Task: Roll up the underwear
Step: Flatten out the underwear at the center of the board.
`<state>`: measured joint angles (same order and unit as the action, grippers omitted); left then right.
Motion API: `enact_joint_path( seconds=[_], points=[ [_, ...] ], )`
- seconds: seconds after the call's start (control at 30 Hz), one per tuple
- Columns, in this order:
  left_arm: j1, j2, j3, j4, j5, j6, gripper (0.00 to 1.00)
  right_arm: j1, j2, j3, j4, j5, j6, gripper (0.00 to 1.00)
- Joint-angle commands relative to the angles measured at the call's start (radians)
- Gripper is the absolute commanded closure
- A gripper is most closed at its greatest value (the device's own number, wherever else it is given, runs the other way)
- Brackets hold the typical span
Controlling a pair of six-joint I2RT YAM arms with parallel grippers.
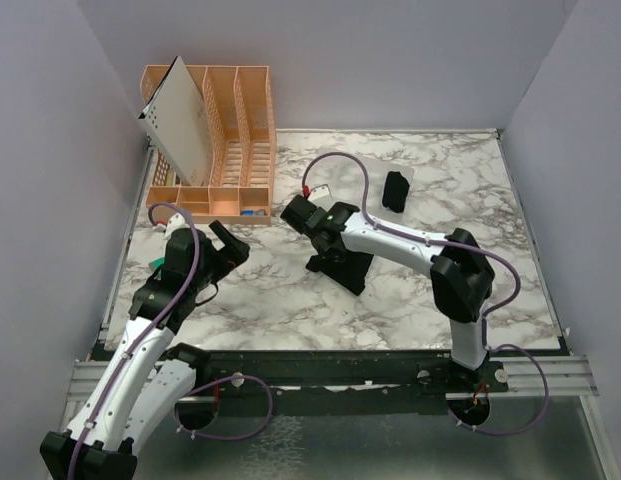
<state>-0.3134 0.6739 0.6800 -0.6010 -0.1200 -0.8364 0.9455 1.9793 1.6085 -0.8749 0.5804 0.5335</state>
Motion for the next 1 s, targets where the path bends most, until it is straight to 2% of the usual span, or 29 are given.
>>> enact_joint_path(
  seconds=[0.0, 0.17, 0.3, 0.47, 0.6, 0.77, 0.9, 0.97],
  points=[
    [0.005, 0.015, -0.016, 0.019, 0.048, 0.018, 0.01, -0.027, -0.121, -0.06, 0.03, -0.031, 0.027, 1.0],
    [0.005, 0.113, -0.015, 0.09, 0.22, 0.105, 0.01, -0.073, -0.415, -0.374, 0.029, -0.034, 0.169, 1.0],
    [0.004, 0.198, -0.031, 0.192, 0.348, 0.148, 0.01, -0.187, -0.717, -0.635, -0.026, -0.025, 0.299, 0.99],
    [-0.008, 0.364, -0.049, 0.416, 0.511, 0.151, 0.01, -0.284, -0.983, -0.8, -0.063, -0.006, 0.42, 0.99],
    [-0.098, 0.576, 0.035, 0.54, 0.599, 0.184, 0.02, -0.309, -0.954, -0.835, -0.035, -0.022, 0.433, 1.0],
    [-0.305, 0.857, 0.192, 0.592, 0.566, 0.202, 0.05, -0.329, -0.881, -0.833, 0.045, -0.08, 0.379, 0.99],
    [-0.396, 1.011, 0.269, 0.65, 0.531, 0.173, 0.08, -0.348, -0.877, -0.822, 0.06, -0.076, 0.347, 0.99],
    [-0.422, 1.075, 0.305, 0.657, 0.529, 0.177, 0.13, -0.353, -0.872, -0.819, 0.057, -0.069, 0.333, 0.99]
  ],
)
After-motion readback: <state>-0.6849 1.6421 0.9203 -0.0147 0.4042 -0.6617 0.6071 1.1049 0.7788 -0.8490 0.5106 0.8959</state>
